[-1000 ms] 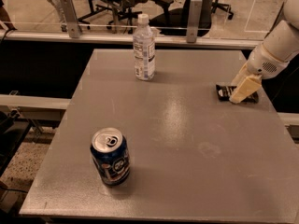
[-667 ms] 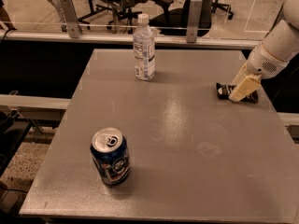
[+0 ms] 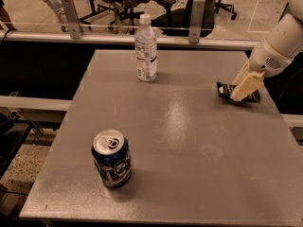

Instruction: Pick rxbar chocolate

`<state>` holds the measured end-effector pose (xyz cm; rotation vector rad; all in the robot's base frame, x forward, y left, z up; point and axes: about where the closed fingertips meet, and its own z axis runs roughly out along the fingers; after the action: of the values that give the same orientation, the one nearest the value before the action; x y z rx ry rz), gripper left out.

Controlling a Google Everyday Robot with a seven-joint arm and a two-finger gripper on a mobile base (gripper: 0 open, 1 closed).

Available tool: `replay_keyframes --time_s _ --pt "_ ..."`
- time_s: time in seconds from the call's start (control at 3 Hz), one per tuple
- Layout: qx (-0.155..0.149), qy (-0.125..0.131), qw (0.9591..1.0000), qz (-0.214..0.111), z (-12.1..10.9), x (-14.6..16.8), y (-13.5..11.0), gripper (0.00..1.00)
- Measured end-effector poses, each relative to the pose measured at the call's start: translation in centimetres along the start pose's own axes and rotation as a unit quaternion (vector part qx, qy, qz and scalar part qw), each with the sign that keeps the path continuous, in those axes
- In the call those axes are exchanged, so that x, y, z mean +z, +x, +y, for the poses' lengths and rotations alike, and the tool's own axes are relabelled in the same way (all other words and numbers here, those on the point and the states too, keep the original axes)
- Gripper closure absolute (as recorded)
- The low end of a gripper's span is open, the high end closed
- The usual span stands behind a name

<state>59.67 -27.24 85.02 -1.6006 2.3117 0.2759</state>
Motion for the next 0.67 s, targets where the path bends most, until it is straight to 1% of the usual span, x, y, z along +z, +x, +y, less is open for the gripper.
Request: replay_keyframes --time_s 0.33,0.67 --pt "-0.008 -0.024 0.9993 -0.027 1.7 -2.8 -3.3 1.0" --pt "-0.015 -0.024 0.9985 -0.046 2.3 -4.9 -5.5 1.0"
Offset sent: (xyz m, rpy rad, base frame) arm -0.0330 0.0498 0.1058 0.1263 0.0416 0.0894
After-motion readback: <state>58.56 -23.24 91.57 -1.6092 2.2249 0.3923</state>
